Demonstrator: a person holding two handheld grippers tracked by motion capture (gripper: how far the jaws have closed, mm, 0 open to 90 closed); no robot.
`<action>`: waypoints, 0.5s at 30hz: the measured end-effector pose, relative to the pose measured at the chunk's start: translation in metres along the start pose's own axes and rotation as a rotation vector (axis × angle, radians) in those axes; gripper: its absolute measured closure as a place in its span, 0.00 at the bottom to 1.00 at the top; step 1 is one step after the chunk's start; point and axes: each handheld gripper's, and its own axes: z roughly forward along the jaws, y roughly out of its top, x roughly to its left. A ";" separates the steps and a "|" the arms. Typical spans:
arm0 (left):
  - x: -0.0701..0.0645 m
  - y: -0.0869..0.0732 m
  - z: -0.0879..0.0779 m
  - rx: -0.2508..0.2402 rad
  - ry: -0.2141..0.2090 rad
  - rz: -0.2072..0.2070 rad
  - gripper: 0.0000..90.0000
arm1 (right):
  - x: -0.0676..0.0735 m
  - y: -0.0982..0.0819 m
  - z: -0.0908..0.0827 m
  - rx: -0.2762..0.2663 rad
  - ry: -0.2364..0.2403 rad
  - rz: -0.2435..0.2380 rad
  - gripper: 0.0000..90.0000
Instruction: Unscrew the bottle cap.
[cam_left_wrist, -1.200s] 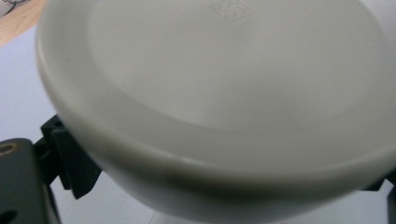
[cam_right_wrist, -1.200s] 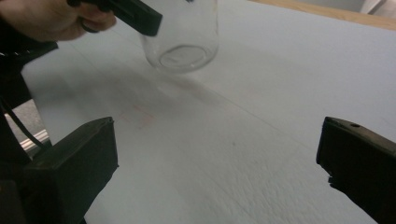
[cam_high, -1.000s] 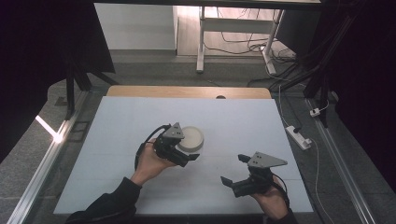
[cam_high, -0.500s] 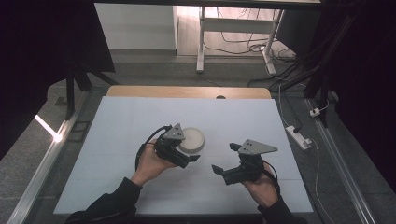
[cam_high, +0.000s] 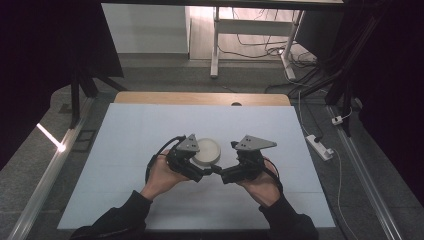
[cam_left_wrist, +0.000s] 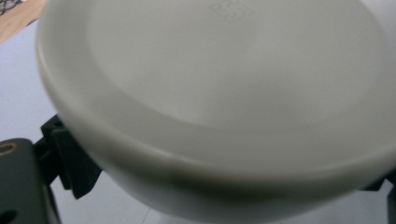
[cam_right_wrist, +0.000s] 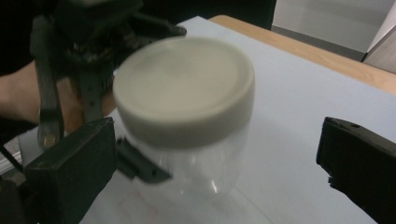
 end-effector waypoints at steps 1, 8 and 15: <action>0.000 0.000 0.000 0.000 0.000 0.000 0.08 | 0.000 0.002 0.002 -0.003 0.003 0.001 0.00; -0.001 0.001 0.000 0.005 -0.003 0.008 0.08 | 0.007 0.013 0.019 -0.001 0.031 -0.017 0.00; -0.002 0.001 0.000 0.002 -0.011 0.010 0.08 | 0.008 0.015 0.031 0.003 0.048 -0.019 0.00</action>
